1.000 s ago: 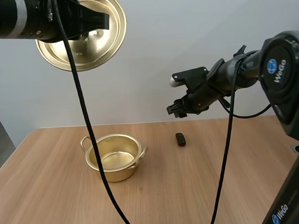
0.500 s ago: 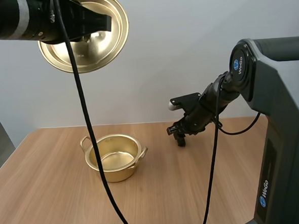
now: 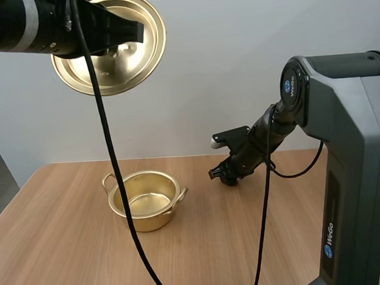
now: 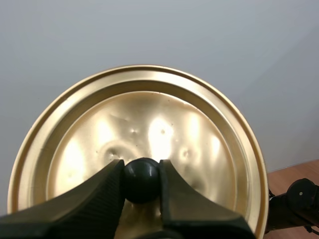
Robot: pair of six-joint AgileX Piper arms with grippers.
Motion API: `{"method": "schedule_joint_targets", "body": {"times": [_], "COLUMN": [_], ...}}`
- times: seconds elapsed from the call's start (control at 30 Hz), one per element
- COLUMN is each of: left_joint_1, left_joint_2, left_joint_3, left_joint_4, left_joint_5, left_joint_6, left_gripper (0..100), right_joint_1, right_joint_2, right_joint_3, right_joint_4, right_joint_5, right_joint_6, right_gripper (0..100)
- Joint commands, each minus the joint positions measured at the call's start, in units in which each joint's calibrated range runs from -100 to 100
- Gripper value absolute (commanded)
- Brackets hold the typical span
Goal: Open the pot, put the car inside, and close it
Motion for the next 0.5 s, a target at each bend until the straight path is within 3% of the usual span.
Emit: {"method": "schedule_joint_targets", "body": {"times": [0.0,0.03,0.2,0.37,0.47], "left_joint_1": [-0.06,-0.06,-0.06,-0.06,-0.06], "left_joint_2": [0.07,0.07,0.49,1.07,1.05], "left_joint_3": [0.07,0.07,0.07,0.07,0.07], "left_joint_4": [0.03,0.03,0.03,0.03,-0.20], "left_joint_5": [0.25,0.43,0.43,0.43,0.43], "left_joint_6": [-0.03,-0.03,-0.03,-0.03,-0.03], "left_gripper": [0,0,0,0,0], "right_joint_1": [0.05,0.05,0.05,0.51,2.88], "right_joint_2": [-0.07,-0.54,-9.71,-21.89,-25.60], "right_joint_3": [-0.01,-0.01,0.12,0.24,0.24], "right_joint_4": [-0.13,-0.26,2.05,16.61,19.49], "right_joint_5": [0.29,0.29,8.16,38.45,45.25], "right_joint_6": [0.33,0.55,1.06,-8.28,-10.00], "right_gripper": [6,0,0,0,0]}}
